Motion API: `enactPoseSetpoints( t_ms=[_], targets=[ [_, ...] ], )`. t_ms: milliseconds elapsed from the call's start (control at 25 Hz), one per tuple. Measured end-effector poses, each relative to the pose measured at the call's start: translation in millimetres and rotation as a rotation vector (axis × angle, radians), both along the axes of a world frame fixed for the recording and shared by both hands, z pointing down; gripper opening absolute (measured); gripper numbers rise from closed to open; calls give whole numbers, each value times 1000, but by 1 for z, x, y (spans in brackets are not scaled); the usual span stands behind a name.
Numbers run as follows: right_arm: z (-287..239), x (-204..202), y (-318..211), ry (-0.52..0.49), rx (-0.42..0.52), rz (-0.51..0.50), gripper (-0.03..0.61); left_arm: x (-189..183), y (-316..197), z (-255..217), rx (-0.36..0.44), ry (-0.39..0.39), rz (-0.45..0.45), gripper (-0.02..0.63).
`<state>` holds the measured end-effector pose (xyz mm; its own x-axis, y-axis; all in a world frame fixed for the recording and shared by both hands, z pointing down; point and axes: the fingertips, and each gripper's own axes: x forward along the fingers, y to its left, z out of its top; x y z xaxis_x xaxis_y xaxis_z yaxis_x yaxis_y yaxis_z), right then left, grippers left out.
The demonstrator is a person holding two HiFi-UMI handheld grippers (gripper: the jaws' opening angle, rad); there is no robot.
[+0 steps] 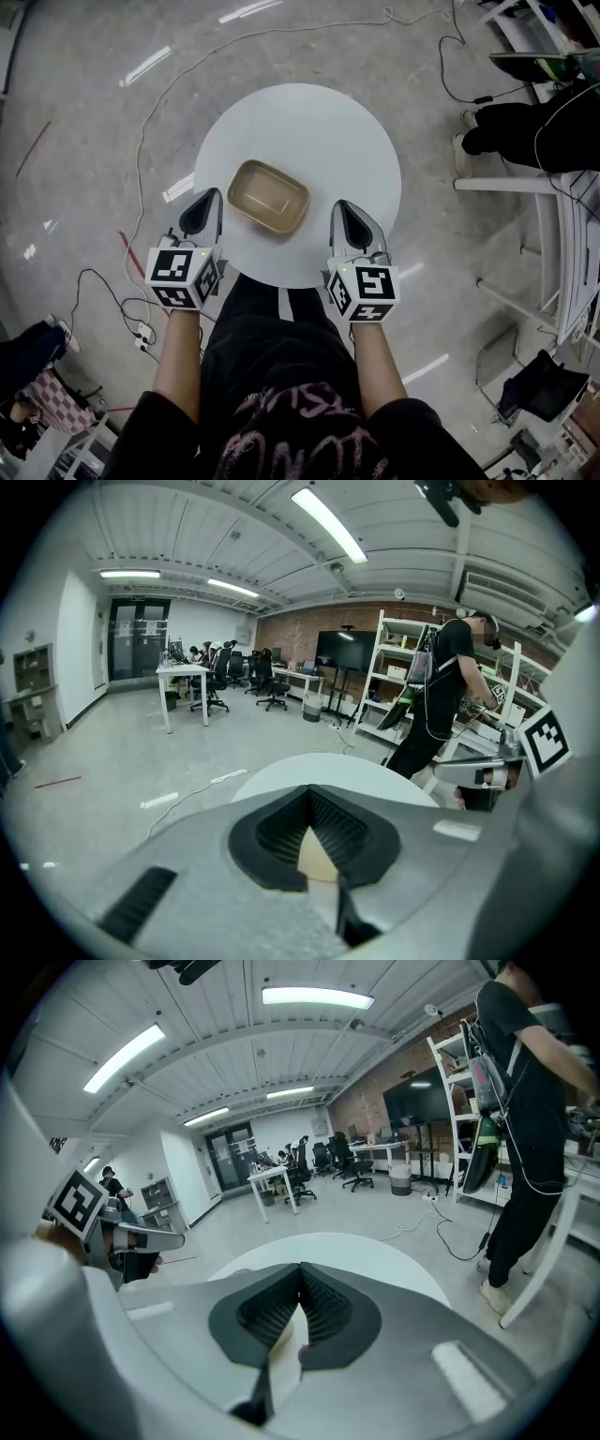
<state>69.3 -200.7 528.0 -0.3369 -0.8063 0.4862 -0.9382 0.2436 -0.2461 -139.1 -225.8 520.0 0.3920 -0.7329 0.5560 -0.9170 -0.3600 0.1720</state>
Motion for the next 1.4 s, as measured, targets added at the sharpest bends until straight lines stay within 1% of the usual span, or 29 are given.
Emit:
enactPoseSetpoints(
  t_ms=[520,920,1040,1120,1200,1400],
  targets=[
    [32,-2,10,-8,-64,37,0,-6,2,32,-57,-11,18,-2],
    [41,-7,9,-10,-81,44,-1,-9,-8,48,-87,-32,39,-2],
    [43,-7,9,-10,-86,43,0,-8,-12,57,-110,-39,55,0],
    [45,-8,8,-10,-90,43,0,-8,-15,63,-129,-36,65,30],
    [46,-7,8,-9,-95,46,-1,-8,-19,67,-141,-34,73,40],
    [51,-3,9,0,-104,54,0,-5,-28,79,-172,-23,98,101]
  ],
)
